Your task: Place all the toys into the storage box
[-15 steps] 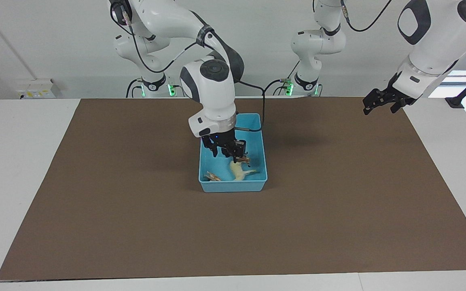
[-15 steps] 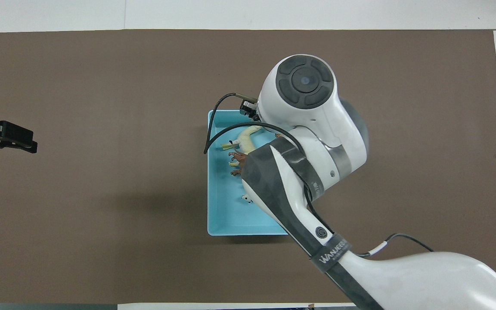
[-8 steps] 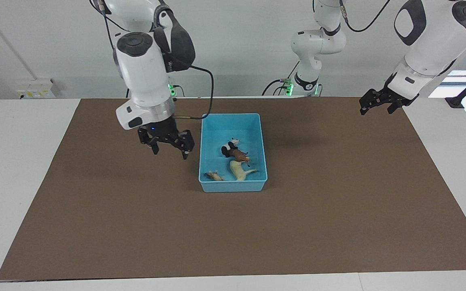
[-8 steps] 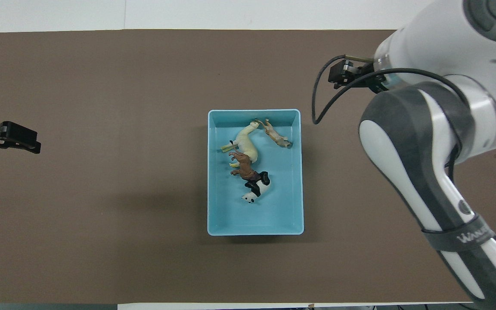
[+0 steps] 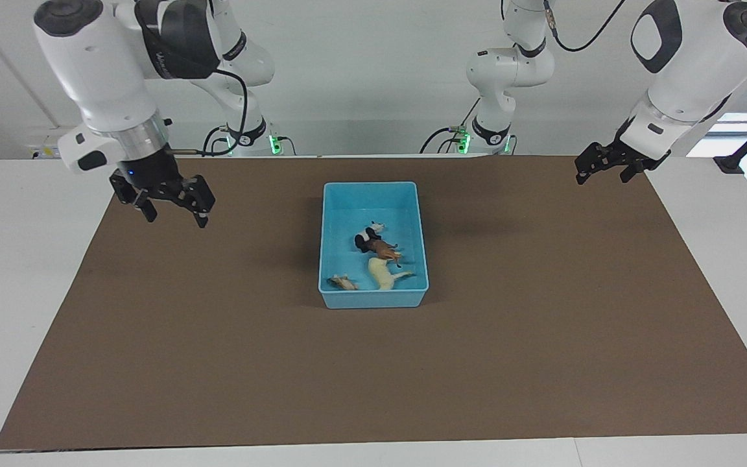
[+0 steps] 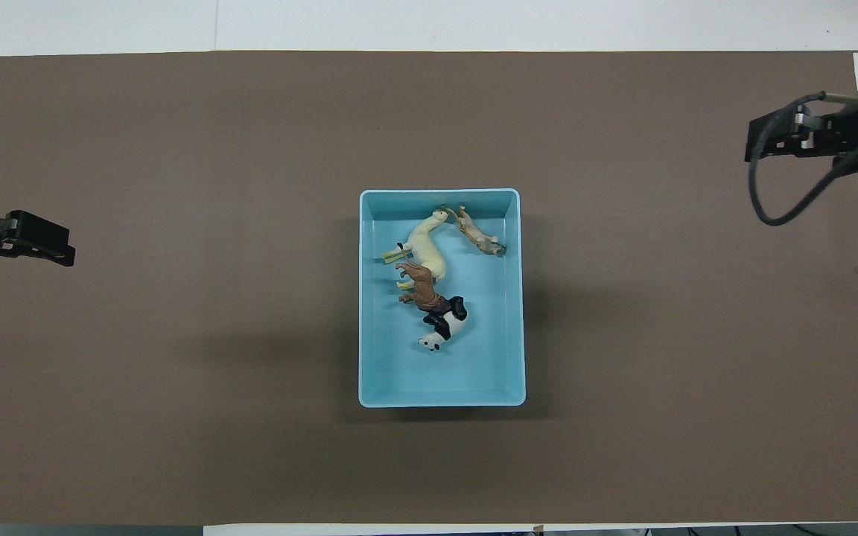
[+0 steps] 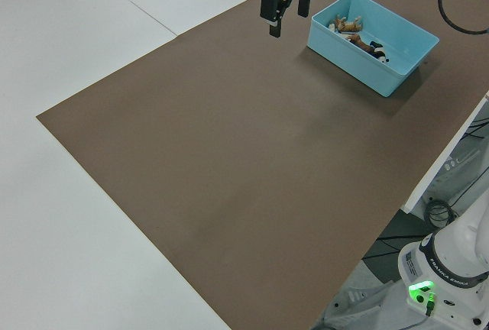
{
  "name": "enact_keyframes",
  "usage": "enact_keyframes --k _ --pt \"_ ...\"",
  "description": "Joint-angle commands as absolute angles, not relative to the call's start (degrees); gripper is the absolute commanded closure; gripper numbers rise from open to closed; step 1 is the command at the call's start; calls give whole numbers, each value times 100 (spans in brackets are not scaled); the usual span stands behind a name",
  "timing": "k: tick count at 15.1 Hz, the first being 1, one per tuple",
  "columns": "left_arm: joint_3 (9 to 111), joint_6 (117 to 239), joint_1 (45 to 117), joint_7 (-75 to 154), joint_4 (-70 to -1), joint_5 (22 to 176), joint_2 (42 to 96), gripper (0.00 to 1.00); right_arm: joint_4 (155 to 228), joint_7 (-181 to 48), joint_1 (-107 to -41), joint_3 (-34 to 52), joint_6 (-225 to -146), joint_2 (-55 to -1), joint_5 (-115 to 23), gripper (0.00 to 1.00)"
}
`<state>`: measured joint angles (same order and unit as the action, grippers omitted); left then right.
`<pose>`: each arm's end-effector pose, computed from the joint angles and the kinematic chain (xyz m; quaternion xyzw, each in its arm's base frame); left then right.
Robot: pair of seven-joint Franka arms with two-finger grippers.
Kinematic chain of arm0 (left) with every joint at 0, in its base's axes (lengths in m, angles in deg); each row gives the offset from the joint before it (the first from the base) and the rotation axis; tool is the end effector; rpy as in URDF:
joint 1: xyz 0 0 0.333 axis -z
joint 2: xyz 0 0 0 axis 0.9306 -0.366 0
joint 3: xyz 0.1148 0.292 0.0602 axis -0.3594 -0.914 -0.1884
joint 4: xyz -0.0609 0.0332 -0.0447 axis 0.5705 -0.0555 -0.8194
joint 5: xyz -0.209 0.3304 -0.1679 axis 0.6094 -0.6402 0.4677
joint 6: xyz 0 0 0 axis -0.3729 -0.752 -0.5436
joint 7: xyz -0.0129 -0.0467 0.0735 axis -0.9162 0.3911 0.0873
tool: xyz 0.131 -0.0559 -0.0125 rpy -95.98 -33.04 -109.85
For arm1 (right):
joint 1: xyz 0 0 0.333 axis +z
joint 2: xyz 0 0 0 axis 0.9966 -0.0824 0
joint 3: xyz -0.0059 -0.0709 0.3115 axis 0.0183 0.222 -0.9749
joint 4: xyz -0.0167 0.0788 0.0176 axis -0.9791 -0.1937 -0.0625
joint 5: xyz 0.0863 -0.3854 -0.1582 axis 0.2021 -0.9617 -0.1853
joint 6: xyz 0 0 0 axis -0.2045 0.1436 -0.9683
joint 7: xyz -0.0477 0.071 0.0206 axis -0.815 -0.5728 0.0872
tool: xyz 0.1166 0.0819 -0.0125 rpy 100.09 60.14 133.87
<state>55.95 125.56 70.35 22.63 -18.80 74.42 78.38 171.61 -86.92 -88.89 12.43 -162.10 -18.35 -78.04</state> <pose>0.5763 -0.0132 0.5553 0.9975 -0.0204 -0.0671 0.0029 0.6283 -0.0026 0.6001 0.9930 -0.1091 0.0450 0.0048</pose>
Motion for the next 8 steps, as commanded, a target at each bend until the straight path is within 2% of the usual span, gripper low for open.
enact_keyframes --k 1,3,6,8 --pt "5672 12500 6993 2199 -1930 7451 7870 0 17288 -8152 -9257 1173 -15778 -1560 -7794 0" --pt "5672 12570 7046 2226 -1957 7451 7879 0 17480 -8150 -9240 1165 -15556 -1455 -7794 0" --pt "5672 12815 7038 2235 -1948 7600 7879 0 18217 -8098 -9239 1164 -16081 -1130 -7794 0" --pt "5672 12816 7064 2243 -1965 7610 7879 0 18351 -8097 -9248 1164 -16197 -1067 -7794 0"
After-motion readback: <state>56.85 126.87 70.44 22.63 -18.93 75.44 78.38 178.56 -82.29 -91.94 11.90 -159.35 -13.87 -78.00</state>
